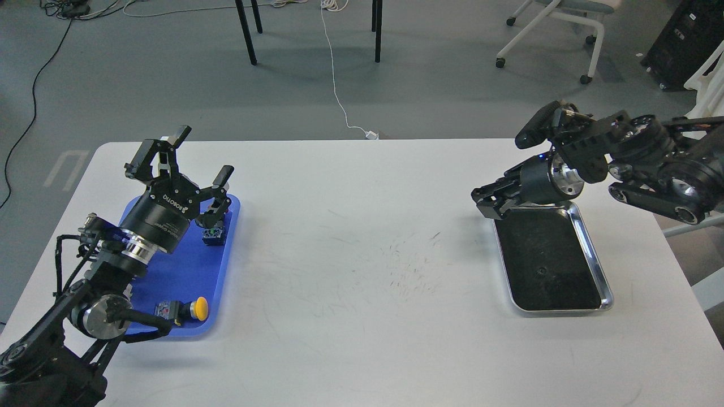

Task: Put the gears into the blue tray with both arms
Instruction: 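Carry the gear to the table center and open the right gripper, then retract the right arm and swing the left gripper toward the gear, then lower the left gripper onto the black gear and close it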

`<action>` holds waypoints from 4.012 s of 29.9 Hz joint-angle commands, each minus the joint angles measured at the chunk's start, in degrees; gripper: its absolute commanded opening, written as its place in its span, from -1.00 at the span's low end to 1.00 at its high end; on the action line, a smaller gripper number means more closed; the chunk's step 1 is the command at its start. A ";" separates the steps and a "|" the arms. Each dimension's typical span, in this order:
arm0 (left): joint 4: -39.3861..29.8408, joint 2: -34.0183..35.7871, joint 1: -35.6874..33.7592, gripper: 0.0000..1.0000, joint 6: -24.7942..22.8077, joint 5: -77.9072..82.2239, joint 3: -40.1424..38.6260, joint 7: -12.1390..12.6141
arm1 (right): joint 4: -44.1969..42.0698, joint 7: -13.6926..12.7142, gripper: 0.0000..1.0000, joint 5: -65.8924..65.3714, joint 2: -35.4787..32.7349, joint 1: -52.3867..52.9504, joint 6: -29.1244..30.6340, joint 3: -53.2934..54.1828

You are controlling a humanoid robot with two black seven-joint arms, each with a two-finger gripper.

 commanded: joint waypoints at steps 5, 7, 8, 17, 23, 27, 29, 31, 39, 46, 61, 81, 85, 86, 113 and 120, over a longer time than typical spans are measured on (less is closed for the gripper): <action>0.00 0.30 0.02 0.98 0.00 0.02 0.01 0.00 | -1.96 0.00 -0.60 3.46 13.83 -0.21 -2.40 -1.07; 0.00 0.38 -0.07 0.98 0.00 0.02 0.01 0.00 | -3.37 0.00 -0.60 3.82 17.00 -0.56 -2.84 -2.04; 0.00 0.38 -0.07 0.98 0.00 0.02 0.01 0.00 | -4.07 0.00 -0.60 3.82 18.84 -0.65 -3.02 -2.91; 0.00 0.56 0.02 0.98 0.00 0.02 0.01 0.00 | -8.47 0.00 -0.60 3.90 22.29 -4.43 -8.37 -9.07; 0.00 0.47 0.02 0.98 0.00 0.02 0.01 0.00 | -8.38 0.00 -0.59 4.69 22.29 -5.66 -11.81 -9.25; 0.00 0.38 0.02 0.98 0.00 0.02 0.01 0.00 | -7.86 0.00 -0.58 4.70 22.29 -5.75 -11.89 -9.25; 0.00 0.38 0.02 0.98 0.00 0.02 0.09 0.00 | -7.68 0.00 -0.58 4.69 22.29 -5.75 -11.90 -9.42; 0.00 0.38 0.02 0.98 0.00 0.02 0.01 0.00 | -7.16 0.00 -0.58 4.69 22.29 -5.84 -11.90 -9.51; 0.00 0.65 0.02 0.98 0.00 0.02 0.09 0.00 | -6.71 0.00 -0.47 4.69 22.29 -5.84 -11.98 -10.92; 0.00 0.56 0.02 0.98 0.00 0.02 0.09 0.00 | -6.80 0.00 -0.10 4.78 22.29 -5.84 -12.16 -10.92; 0.00 2.93 -0.25 0.98 0.00 1.68 0.01 -0.44 | -1.54 0.00 0.94 18.64 14.58 -4.78 -12.07 -0.31; -8.00 4.16 -9.81 0.98 0.00 43.49 9.12 -8.49 | 5.59 0.00 0.94 69.00 -3.81 -53.81 3.46 72.39; -8.00 4.34 -19.29 0.98 0.00 60.18 20.54 -8.49 | 4.98 0.00 0.96 75.97 -5.48 -57.25 8.23 75.38; -7.74 4.34 -21.58 0.98 0.40 64.31 23.53 -8.49 | 4.98 0.00 0.96 76.06 -5.49 -57.95 8.32 75.65; 18.36 -12.54 -44.11 0.41 10.51 92.32 59.77 -8.49 | 5.06 0.00 0.96 76.06 -11.55 -64.99 15.88 78.64; 20.65 -12.62 -43.84 0.32 10.77 92.32 60.12 -8.49 | 5.24 0.00 0.96 76.06 -11.46 -64.99 15.88 78.47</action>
